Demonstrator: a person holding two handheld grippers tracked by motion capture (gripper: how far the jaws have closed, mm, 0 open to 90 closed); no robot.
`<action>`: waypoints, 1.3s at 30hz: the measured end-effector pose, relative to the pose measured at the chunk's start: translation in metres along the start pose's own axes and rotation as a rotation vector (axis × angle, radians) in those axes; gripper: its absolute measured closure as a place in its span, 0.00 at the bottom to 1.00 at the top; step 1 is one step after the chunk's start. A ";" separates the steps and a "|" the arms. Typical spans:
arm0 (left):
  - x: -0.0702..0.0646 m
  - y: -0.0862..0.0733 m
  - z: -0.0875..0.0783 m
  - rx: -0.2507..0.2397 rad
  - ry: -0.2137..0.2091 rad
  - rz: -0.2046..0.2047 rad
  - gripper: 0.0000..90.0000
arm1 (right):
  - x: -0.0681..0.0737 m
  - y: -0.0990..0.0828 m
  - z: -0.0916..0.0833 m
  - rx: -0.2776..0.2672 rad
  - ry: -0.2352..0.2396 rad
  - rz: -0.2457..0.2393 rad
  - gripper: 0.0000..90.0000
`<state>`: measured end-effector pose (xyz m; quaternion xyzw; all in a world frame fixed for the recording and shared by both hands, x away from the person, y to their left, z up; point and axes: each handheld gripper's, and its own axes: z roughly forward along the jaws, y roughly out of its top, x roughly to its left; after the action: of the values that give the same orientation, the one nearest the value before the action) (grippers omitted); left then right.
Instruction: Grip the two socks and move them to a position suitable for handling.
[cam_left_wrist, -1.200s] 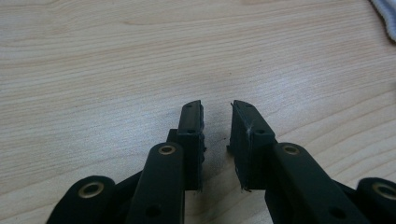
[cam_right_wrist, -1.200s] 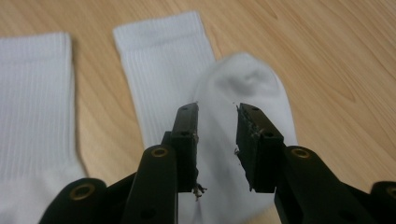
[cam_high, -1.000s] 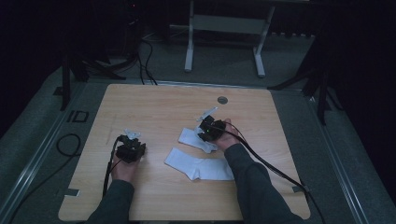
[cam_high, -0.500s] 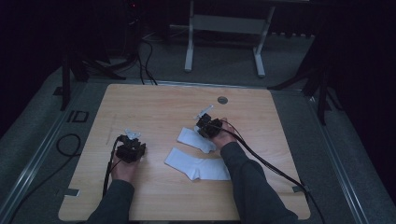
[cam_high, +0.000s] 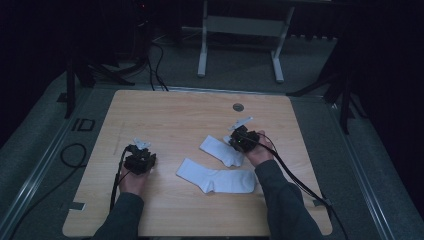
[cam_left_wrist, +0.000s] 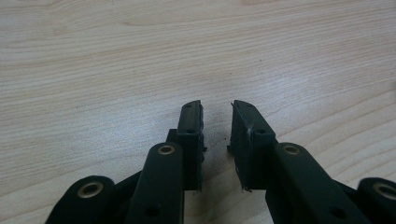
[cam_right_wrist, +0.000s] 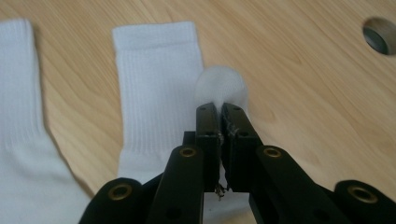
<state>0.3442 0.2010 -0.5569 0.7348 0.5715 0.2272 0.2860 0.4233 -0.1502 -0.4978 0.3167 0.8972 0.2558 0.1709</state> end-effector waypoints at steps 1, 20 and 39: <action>0.000 0.000 0.000 0.000 0.000 0.000 0.82 | -0.001 -0.004 -0.003 -0.004 -0.006 0.003 0.94; 0.000 0.000 0.000 0.001 0.002 0.000 0.82 | -0.020 -0.075 -0.045 0.043 -0.138 0.091 0.74; 0.000 0.000 0.000 -0.001 0.003 0.000 0.82 | 0.001 -0.042 -0.037 -0.032 -0.048 0.048 0.66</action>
<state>0.3440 0.2005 -0.5570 0.7344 0.5718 0.2284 0.2857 0.3855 -0.1907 -0.4917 0.3413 0.8808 0.2668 0.1912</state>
